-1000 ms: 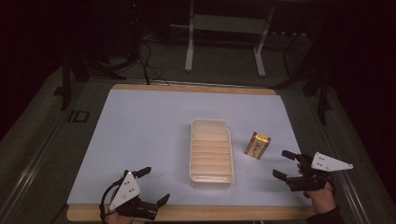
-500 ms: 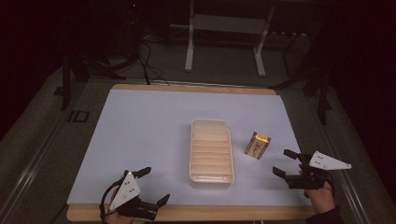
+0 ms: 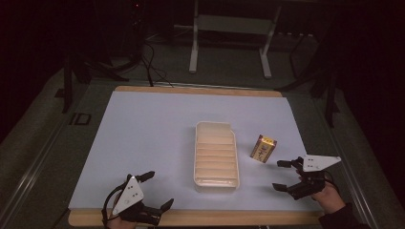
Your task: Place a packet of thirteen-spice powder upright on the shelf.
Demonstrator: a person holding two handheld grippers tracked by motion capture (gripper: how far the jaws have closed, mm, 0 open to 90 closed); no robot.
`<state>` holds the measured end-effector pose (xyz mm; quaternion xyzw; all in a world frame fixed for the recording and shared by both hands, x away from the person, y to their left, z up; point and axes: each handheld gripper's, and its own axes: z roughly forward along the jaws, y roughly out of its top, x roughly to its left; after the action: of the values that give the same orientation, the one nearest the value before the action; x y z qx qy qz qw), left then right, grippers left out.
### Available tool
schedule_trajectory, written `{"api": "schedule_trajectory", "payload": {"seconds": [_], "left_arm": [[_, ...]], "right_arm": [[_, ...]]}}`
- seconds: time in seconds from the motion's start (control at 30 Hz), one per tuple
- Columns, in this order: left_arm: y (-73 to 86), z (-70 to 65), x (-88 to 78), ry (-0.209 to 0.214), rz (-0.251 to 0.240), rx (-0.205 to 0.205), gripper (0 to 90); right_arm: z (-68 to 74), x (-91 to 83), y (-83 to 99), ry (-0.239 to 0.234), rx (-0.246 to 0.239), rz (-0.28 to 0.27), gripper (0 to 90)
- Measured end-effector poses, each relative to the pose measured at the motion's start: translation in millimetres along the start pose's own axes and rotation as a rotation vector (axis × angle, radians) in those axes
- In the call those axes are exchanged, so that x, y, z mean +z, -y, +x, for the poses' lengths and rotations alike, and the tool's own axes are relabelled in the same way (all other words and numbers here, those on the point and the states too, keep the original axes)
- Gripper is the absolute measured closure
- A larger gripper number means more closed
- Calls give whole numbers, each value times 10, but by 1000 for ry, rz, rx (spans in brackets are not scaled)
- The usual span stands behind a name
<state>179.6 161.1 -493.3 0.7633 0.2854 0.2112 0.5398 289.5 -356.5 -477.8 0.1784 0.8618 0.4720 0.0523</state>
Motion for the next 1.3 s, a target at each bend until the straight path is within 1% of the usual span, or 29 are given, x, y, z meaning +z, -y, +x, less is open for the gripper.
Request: {"api": "schedule_trajectory", "payload": {"seconds": [0.03,0.07,0.1,0.17,0.2,0.23,0.27,0.33,0.37,0.4,0.43,0.47,0.5,0.53,0.57,0.6,0.67,0.7,0.77,0.8,0.87,0.97,1.03,1.1,1.13,1.2,1.23,1.27,1.3], "left_arm": [[0,0,1,-1,1,0,0],[0,0,1,-1,1,0,0],[1,2,2,0,3,0,0],[1,1,2,1,3,0,0],[1,1,3,1,4,0,0],[2,0,2,1,4,0,0],[2,0,2,1,4,0,0],[3,2,2,2,3,-3,0],[3,2,3,2,4,-4,0],[3,4,4,2,4,-4,0],[3,3,5,3,6,-3,0],[3,3,5,3,6,-3,0],[3,2,6,3,6,-3,0],[3,1,6,3,6,-3,0],[3,2,5,3,6,-2,0],[3,2,5,3,6,-4,0],[3,2,4,3,4,-4,0],[3,2,4,3,4,-5,0],[4,3,4,3,5,-4,0],[4,3,4,3,5,-4,0],[4,2,4,4,5,-3,0],[4,2,3,4,5,-3,0],[5,2,3,4,7,-2,0],[5,1,4,5,8,-1,0],[5,1,5,4,9,-1,0],[5,1,5,5,9,0,0],[5,1,6,4,10,-1,0],[5,1,6,5,10,0,0],[5,0,8,5,10,0,0]], "right_arm": [[-13,25,-9,-11,-4,31,138],[-38,78,-28,-31,-15,94,138],[-51,105,-37,-45,-9,126,138],[-78,158,-51,-58,-7,193,138],[-88,184,-57,-58,-9,225,138],[-88,184,-57,-58,-9,225,138],[-90,233,-71,-62,-22,295,138],[-72,283,-88,-71,-38,367,138],[-72,283,-88,-71,-38,367,138],[-63,308,-99,-81,-45,403,138],[-32,358,-124,-96,-51,471,138],[-32,358,-124,-96,-51,471,138],[-21,382,-140,-106,-44,505,138],[-11,418,-166,-120,-48,550,138],[-2,431,-182,-124,-46,573,138],[1,457,-206,-140,-43,605,138],[7,489,-246,-149,-34,655,140],[12,512,-277,-149,-31,688,143],[19,546,-327,-145,-27,734,156],[14,563,-344,-153,-28,751,157],[16,612,-394,-174,-12,813,171],[35,671,-458,-182,-17,891,172],[37,698,-509,-184,-20,922,172],[41,705,-576,-180,-21,936,172],[37,705,-614,-181,-30,930,172],[38,700,-683,-186,-30,926,172],[40,698,-734,-180,-43,924,172],[42,695,-773,-175,-47,925,172],[44,694,-811,-181,-48,930,171]]}}
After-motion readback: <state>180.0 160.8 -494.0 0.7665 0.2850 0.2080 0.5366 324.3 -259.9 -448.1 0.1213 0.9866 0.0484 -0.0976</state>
